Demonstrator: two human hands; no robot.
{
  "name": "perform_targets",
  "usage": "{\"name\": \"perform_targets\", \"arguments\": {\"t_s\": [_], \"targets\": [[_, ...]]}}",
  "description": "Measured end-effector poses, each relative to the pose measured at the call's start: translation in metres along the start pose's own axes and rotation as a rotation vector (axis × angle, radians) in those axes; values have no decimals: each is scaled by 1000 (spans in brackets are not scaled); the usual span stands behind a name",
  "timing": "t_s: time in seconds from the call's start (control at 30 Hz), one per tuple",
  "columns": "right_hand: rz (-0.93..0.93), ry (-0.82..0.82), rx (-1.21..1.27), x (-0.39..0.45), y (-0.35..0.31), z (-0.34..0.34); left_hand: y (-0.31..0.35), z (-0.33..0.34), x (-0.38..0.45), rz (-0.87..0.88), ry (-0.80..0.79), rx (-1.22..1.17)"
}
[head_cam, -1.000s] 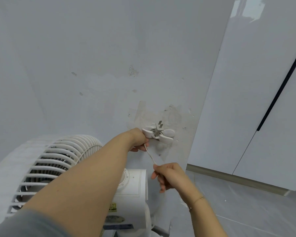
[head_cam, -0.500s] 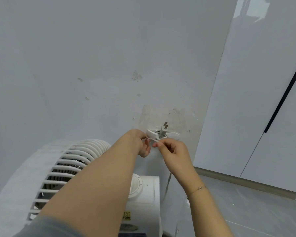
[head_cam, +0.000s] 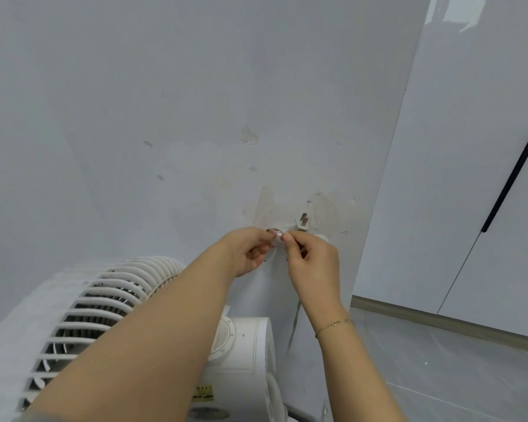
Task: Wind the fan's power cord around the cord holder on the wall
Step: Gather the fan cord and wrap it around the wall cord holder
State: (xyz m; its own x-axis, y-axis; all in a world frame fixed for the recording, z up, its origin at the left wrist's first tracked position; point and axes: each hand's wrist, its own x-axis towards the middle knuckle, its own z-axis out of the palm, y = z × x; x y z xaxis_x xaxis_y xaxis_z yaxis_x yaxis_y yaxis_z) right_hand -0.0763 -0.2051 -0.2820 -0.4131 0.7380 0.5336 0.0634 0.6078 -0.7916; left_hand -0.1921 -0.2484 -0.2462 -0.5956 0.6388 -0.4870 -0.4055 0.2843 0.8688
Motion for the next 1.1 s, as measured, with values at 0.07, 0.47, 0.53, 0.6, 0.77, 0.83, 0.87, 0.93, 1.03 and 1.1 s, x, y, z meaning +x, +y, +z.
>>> {"name": "perform_targets", "arguments": {"t_s": [0.07, 0.47, 0.53, 0.6, 0.77, 0.83, 0.87, 0.93, 1.03, 1.1], "targets": [[55, 17, 35, -2, 1, 0, 1, 2, -2, 11, 11, -19], [194, -76, -73, -22, 21, -39, 3, 13, -3, 107, 83, 28], [89, -59, -71, -23, 18, -36, 2, 10, -4, 113, 77, 74], [9, -4, -62, -22, 18, -29, 1, 4, -5, 118, 61, 138], [-59, 149, -10, -20, 16, -15, -2, 1, -5, 159, -1, 200], [-38, 197, 18, -18, 16, -12, -1, 4, -6, 187, 16, 229], [-13, 215, 35, -17, 15, -11, -1, 4, -7, 199, 23, 240], [87, 269, 102, -13, 14, -8, -1, 3, -6, 234, 18, 265], [285, 421, 239, -8, 15, -6, -2, -1, -6, 290, -26, 299], [342, 481, 273, -6, 20, -7, -4, -2, -6, 329, -55, 310]]}}
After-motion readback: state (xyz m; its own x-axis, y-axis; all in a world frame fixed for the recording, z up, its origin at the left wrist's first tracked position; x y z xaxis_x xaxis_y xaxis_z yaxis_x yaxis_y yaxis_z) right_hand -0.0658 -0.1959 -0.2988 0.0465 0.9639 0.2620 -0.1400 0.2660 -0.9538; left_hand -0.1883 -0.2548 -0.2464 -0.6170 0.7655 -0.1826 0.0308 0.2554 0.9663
